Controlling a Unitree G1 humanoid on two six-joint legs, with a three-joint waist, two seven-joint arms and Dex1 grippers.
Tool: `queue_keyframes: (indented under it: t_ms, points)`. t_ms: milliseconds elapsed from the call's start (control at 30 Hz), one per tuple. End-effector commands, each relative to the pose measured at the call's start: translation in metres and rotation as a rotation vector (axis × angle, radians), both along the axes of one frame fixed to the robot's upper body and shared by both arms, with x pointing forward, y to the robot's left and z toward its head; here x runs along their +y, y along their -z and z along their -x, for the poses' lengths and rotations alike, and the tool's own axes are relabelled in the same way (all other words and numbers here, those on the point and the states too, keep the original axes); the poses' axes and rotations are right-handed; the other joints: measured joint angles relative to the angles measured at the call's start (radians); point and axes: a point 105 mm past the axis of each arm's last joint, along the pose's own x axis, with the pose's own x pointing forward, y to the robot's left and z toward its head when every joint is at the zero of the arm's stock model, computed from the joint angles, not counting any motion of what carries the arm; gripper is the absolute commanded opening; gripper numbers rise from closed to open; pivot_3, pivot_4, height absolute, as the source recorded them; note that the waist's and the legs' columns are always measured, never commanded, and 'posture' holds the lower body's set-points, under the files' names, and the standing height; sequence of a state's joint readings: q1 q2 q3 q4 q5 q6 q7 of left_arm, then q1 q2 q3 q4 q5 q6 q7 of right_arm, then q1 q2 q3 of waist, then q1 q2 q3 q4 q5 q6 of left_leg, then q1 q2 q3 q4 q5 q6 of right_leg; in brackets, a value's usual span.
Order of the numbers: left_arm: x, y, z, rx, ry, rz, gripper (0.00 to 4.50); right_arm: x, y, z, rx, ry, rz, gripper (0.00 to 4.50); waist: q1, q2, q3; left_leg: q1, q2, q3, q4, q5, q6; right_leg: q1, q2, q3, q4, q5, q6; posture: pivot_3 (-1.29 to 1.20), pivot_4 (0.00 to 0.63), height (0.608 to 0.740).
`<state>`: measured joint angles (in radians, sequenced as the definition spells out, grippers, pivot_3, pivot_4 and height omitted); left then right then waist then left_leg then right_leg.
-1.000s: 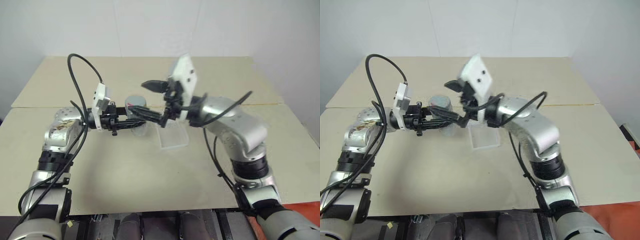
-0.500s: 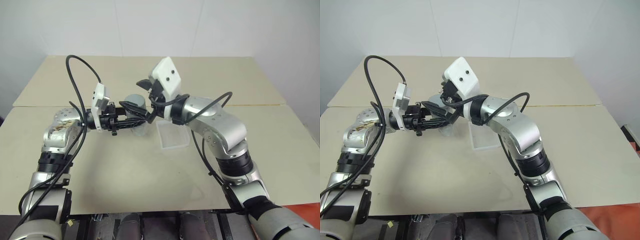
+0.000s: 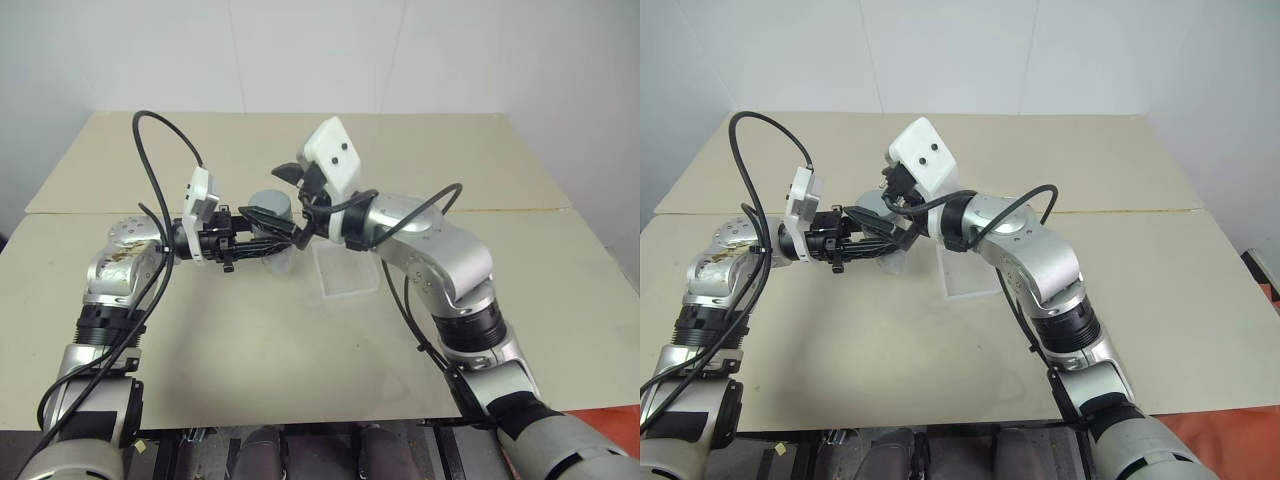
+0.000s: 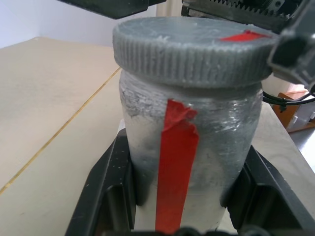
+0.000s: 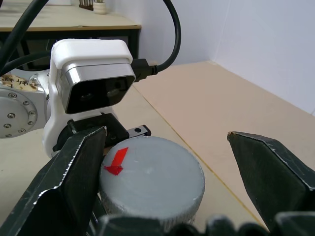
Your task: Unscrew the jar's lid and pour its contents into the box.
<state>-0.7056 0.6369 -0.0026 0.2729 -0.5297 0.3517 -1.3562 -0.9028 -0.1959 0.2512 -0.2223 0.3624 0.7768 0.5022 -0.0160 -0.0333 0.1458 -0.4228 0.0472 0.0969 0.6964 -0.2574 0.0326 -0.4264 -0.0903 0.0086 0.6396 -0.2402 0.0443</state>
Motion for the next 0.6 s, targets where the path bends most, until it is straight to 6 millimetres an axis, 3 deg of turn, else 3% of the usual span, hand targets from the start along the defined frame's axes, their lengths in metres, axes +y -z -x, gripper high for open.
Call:
queue_keyframes:
  t_ms: [33,600]
  points:
    - [0.004,-0.017,0.008,-0.071,0.030,0.007,1.94,-0.021,-0.008,-0.009,-0.021,0.074,-0.011,4.48,0.000,0.000,0.000,0.000,0.000,0.000,0.000,0.000,0.000,0.000,0.000,0.000,0.000,0.000,0.000,0.00,0.150,0.740]
    - [0.014,-0.019,0.013,-0.080,0.023,0.000,1.94,-0.062,-0.012,-0.007,-0.024,0.104,-0.043,4.48,0.002,0.000,0.000,0.000,0.000,-0.001,0.000,-0.002,0.003,0.000,0.000,0.000,0.000,0.000,0.000,0.00,0.150,0.740]
